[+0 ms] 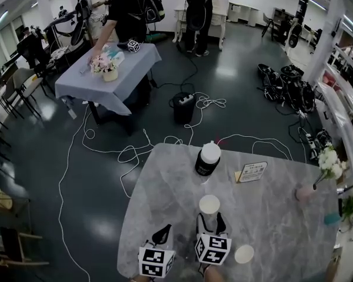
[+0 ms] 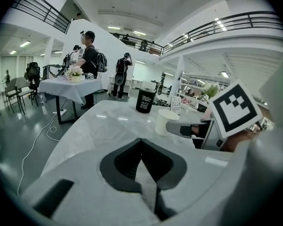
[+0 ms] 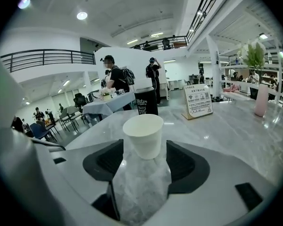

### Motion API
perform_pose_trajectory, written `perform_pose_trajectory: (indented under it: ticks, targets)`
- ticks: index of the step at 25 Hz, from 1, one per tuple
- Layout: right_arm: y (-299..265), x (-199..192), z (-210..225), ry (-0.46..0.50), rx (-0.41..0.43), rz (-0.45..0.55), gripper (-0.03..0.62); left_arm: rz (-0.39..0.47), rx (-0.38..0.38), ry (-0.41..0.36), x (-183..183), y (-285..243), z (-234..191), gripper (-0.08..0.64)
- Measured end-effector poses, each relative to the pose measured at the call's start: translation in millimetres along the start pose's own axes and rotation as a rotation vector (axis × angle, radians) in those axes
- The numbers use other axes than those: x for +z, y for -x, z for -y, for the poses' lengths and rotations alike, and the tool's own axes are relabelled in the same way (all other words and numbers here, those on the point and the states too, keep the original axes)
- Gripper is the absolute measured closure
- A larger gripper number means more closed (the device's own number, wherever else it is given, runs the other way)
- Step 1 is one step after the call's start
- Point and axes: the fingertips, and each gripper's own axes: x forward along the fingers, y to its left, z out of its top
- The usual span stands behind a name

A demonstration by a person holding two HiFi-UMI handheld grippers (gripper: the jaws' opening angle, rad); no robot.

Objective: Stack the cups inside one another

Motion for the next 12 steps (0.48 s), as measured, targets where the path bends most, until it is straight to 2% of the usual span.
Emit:
perform_pose_trajectory:
  ticks: [12]
  targets:
    - [-28, 4, -2, 0.042, -0.002, -0.014, 0.345, -0.022, 0.0, 0.009, -6, -18, -5, 0.565]
